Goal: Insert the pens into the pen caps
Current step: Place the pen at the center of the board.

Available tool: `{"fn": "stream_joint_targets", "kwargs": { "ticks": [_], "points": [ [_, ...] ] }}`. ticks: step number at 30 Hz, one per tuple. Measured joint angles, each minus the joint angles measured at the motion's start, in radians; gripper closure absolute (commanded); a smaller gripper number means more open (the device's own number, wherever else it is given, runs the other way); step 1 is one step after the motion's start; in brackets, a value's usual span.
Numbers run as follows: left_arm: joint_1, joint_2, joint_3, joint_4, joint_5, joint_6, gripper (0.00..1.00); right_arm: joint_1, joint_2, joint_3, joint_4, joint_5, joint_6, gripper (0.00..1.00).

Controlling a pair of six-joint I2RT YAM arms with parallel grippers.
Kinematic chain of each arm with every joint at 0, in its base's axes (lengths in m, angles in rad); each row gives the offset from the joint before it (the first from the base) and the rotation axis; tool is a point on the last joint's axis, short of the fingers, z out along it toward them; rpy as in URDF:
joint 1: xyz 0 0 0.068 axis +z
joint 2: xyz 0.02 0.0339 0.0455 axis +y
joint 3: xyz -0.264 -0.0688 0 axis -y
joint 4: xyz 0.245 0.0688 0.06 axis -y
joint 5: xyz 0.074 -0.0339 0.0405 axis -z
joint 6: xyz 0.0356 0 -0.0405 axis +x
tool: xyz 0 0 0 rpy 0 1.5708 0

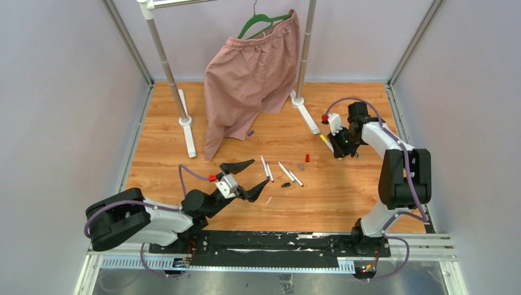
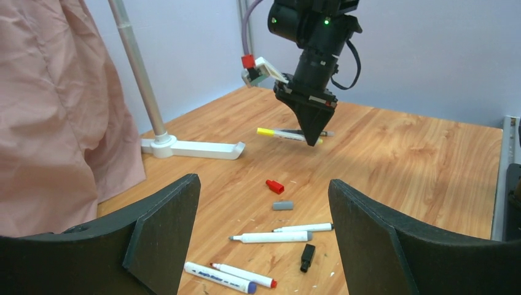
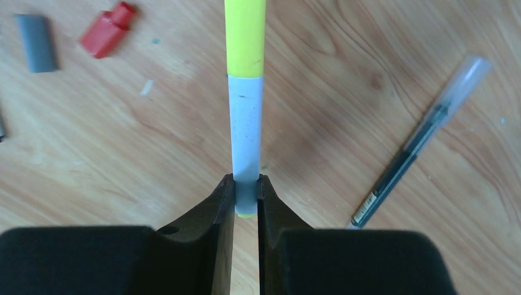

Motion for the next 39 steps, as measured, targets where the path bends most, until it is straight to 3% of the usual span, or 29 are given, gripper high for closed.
{"fn": "stream_joint_targets", "kwargs": {
  "ticks": [9, 15, 25, 33, 36, 39],
  "points": [
    [0.0, -0.002, 0.0, 0.0, 0.0, 0.0, 0.18, -0.072, 0.098, 0.047, 0.006, 0.141, 0.095, 0.88],
    [0.0, -0.006, -0.011, 0.0, 0.0, 0.0, 0.18, -0.089, 0.156, 0.061, 0.01, 0.205, 0.129, 0.67],
    [0.0, -0.011, -0.015, 0.0, -0.006, -0.001, 0.17, -0.092, 0.051, 0.061, 0.008, 0.203, 0.138, 0.56],
    [0.0, -0.02, -0.018, 0.0, -0.029, -0.005, 0.17, -0.093, -0.249, 0.002, 0.044, -0.064, 0.118, 0.55],
    [0.0, -0.021, -0.019, 0.0, -0.039, -0.005, 0.15, -0.093, -0.381, -0.071, 0.086, -0.235, 0.105, 0.37],
    [0.0, -0.021, -0.019, 0.0, -0.05, -0.008, 0.1, -0.093, -0.476, -0.177, 0.178, -0.48, 0.131, 0.32]
  ]
}}
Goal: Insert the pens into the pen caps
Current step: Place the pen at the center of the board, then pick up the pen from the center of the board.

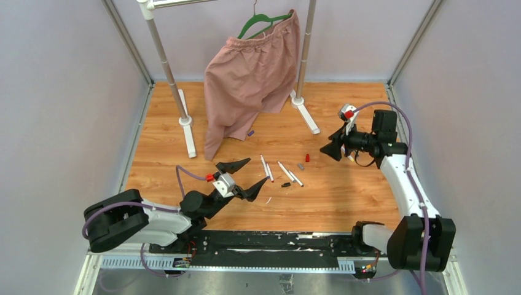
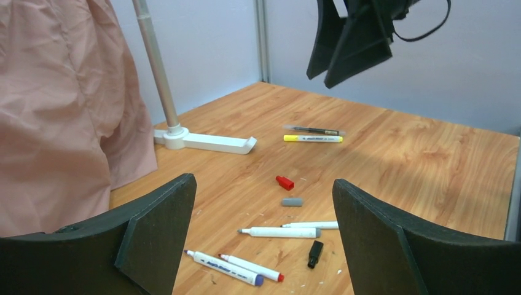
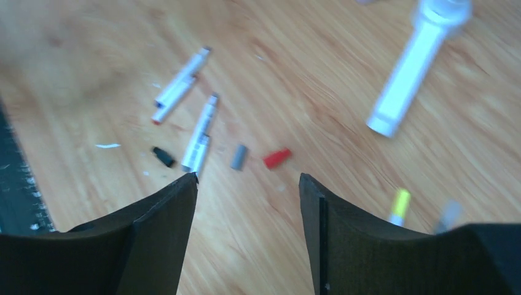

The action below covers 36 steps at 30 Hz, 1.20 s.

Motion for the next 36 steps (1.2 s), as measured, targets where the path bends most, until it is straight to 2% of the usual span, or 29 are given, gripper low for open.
{"fn": "stream_joint_targets", "kwargs": {
  "ticks": [3, 7, 12, 18, 21, 28, 36],
  "points": [
    [0.0, 0.0, 0.0, 0.0, -0.015, -0.006, 0.05, 0.004, 0.0, -0.076, 0.089, -0.188, 0.056, 0.33],
    [0.0, 0.004, 0.0, 0.0, -0.039, -0.016, 0.0, 0.068, 0.063, -0.088, 0.096, -0.237, 0.05, 0.34],
    [0.0, 0.027, 0.0, 0.0, -0.055, -0.019, 0.0, 0.247, 0.156, -0.042, 0.042, -0.117, -0.005, 0.37],
    [0.0, 0.042, 0.008, 0.0, -0.063, -0.019, 0.0, 0.396, 0.267, -0.004, 0.011, 0.083, -0.031, 0.4],
    [0.0, 0.044, 0.009, 0.0, -0.064, -0.019, 0.0, 0.464, 0.339, 0.015, 0.006, 0.182, -0.021, 0.46],
    [0.0, 0.049, 0.01, 0.0, -0.063, -0.019, 0.0, 0.548, 0.48, 0.097, 0.013, 0.334, 0.124, 0.51],
    [0.0, 0.051, 0.01, 0.0, -0.063, -0.019, 0.0, 0.648, 0.558, 0.144, 0.048, 0.484, 0.293, 0.56]
  ]
}}
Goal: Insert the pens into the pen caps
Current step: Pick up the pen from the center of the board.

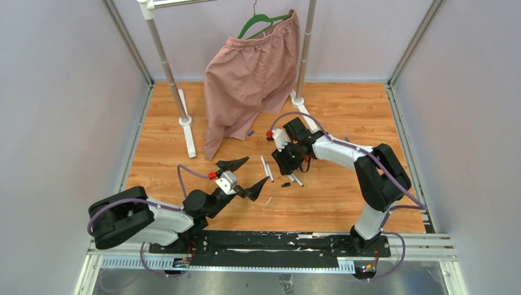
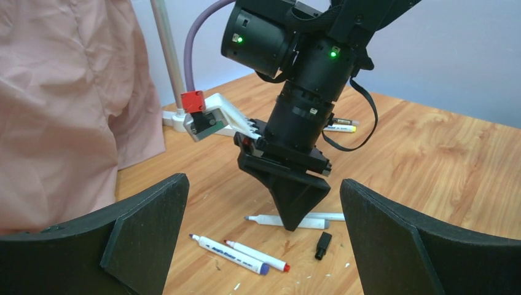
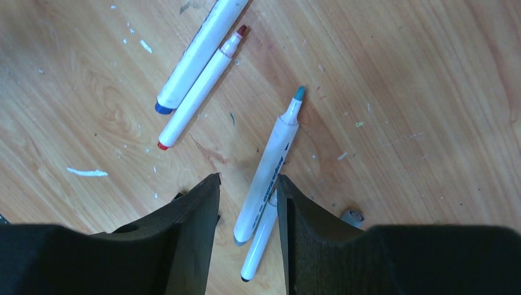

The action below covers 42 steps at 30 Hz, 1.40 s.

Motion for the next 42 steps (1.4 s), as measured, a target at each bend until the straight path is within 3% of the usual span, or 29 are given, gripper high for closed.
{"fn": "stream_joint_targets", "kwargs": {
  "ticks": [9, 18, 30, 37, 42],
  "points": [
    [0.0, 0.002, 0.0, 0.0, 0.0, 0.0, 0.0, 0.024, 0.039, 0.016, 0.021, 0.103, 0.062, 0.58],
    [0.0, 0.002, 0.0, 0.0, 0.001, 0.0, 0.0, 0.061, 0.066, 0.032, 0.036, 0.144, 0.063, 0.66],
    [0.0, 0.002, 0.0, 0.0, 0.001, 0.0, 0.0, 0.146, 0.106, 0.081, 0.041, 0.338, 0.013, 0.68],
    [0.0, 0.002, 0.0, 0.0, 0.001, 0.0, 0.0, 0.159, 0.117, 0.093, 0.042, 0.378, 0.005, 0.84],
    [0.0, 0.002, 0.0, 0.0, 0.001, 0.0, 0.0, 0.159, 0.117, 0.095, 0.041, 0.381, 0.005, 0.88]
  ]
}}
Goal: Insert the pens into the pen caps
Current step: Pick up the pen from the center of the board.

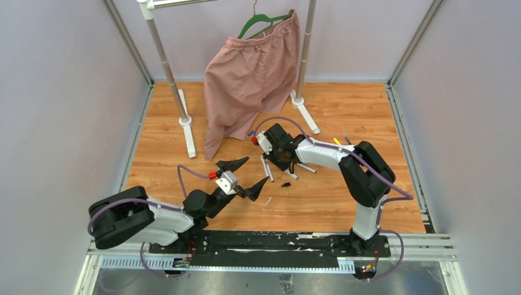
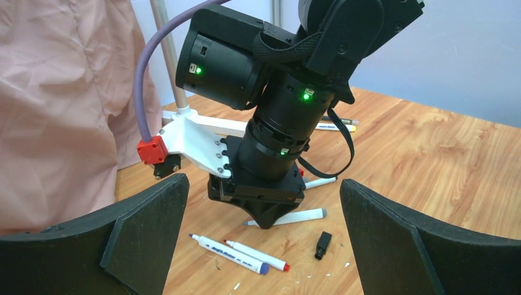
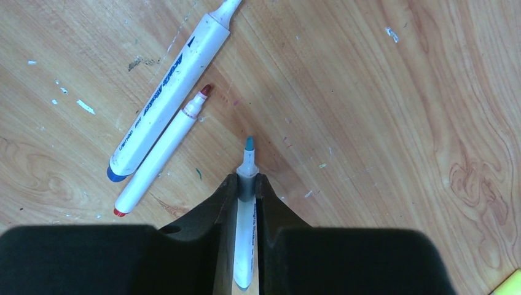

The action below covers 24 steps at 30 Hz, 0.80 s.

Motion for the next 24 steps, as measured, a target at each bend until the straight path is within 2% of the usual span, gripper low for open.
{"fn": "stream_joint_targets", "kwargs": {
  "ticks": [17, 24],
  "points": [
    [0.0, 0.017, 0.008, 0.0, 0.025, -0.008, 0.0, -0.057, -0.087, -0.009, -0.038, -0.175, 0.01, 0.93],
    [0.008, 0.11, 0.064, 0.0, 0.068, -0.095, 0.0, -0.116, -0.182, -0.025, -0.036, -0.267, 0.018, 0.94]
  ]
}}
